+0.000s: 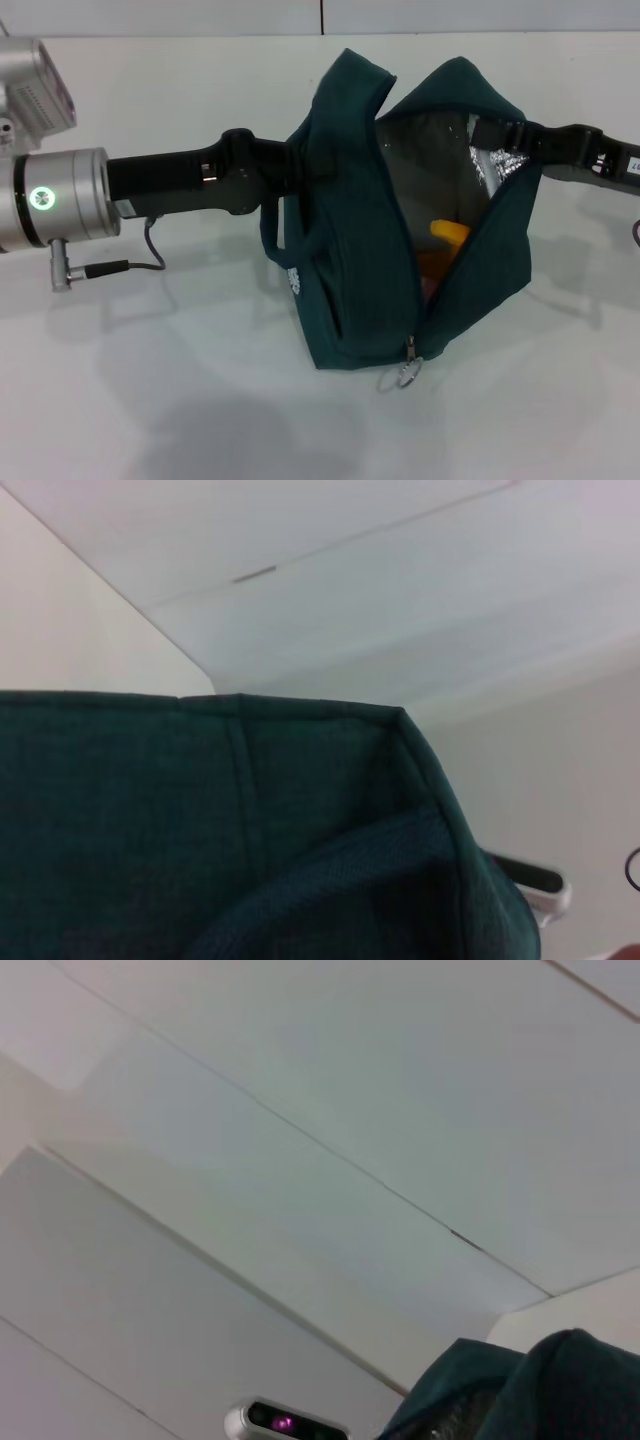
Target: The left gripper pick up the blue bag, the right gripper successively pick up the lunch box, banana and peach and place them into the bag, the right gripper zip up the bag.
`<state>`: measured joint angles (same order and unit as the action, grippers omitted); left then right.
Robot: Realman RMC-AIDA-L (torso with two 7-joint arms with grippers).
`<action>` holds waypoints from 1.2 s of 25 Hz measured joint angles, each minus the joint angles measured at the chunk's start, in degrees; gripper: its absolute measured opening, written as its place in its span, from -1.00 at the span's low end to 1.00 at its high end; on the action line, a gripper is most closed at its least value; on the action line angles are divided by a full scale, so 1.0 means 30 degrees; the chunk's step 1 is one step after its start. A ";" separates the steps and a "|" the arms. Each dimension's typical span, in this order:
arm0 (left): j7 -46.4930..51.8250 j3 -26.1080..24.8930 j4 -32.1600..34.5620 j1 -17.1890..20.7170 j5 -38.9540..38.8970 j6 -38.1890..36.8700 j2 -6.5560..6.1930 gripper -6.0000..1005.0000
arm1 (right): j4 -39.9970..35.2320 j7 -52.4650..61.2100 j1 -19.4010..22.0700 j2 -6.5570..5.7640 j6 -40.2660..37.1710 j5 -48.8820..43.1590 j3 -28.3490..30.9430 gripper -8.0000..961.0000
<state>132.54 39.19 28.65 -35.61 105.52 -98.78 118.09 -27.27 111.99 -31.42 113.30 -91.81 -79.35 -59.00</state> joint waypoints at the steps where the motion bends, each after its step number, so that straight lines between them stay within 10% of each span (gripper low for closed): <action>1: -0.0036 -0.0068 0.0001 0.0022 -0.0024 0.0066 0.0003 -0.89 | 0.0000 -0.0044 0.0019 0.0000 0.0018 0.0000 0.0016 -0.88; 17: -0.0364 -0.0467 0.0003 0.0237 -0.0121 0.0800 -0.0076 -0.89 | -0.0194 -0.1117 0.1383 -0.0494 -0.1508 0.0215 0.1642 0.18; 30: -0.0457 -0.0464 0.0002 0.0250 -0.0093 0.1356 -0.0168 -0.89 | -0.0263 -0.6427 0.3431 -0.0521 -0.4589 0.0008 0.2200 0.54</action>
<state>131.17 37.80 28.65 -34.86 105.24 -94.71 117.59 -28.06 92.71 -21.13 111.73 -105.58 -79.32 -52.40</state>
